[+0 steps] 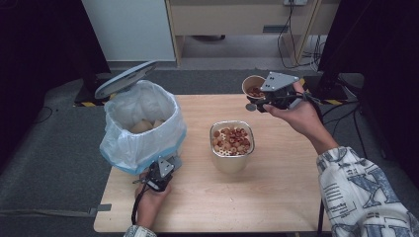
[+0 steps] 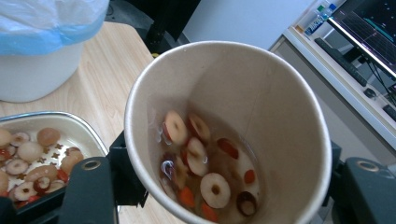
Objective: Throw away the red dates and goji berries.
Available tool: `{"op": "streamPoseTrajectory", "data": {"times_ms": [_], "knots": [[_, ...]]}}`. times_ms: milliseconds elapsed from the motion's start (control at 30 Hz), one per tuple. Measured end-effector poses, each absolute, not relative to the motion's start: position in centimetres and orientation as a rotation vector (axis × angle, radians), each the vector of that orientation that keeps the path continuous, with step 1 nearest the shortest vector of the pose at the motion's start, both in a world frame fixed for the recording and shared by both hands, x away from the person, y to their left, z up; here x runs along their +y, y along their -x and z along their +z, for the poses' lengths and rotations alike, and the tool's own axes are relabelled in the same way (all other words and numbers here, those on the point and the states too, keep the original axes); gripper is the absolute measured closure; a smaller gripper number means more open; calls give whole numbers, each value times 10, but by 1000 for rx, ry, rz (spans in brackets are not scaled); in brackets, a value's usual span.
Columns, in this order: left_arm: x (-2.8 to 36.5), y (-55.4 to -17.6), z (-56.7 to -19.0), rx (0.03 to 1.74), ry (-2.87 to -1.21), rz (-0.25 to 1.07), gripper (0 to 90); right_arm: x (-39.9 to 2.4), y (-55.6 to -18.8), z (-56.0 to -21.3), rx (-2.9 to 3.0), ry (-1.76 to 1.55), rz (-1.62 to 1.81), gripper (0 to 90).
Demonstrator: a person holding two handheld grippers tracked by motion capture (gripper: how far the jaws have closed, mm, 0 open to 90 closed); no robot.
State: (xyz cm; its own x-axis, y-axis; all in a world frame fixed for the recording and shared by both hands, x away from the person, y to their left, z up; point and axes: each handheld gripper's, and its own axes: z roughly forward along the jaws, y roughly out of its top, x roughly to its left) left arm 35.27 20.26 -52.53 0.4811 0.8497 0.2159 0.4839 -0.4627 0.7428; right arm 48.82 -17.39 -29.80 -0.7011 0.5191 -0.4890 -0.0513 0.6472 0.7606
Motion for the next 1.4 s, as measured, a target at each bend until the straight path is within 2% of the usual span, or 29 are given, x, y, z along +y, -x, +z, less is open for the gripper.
{"op": "streamPoseTrajectory", "data": {"times_ms": [1400], "knots": [[202,-353,-525,1093,-2126,784,893,-151,-479,-294,2153,-205,928,341]]}}
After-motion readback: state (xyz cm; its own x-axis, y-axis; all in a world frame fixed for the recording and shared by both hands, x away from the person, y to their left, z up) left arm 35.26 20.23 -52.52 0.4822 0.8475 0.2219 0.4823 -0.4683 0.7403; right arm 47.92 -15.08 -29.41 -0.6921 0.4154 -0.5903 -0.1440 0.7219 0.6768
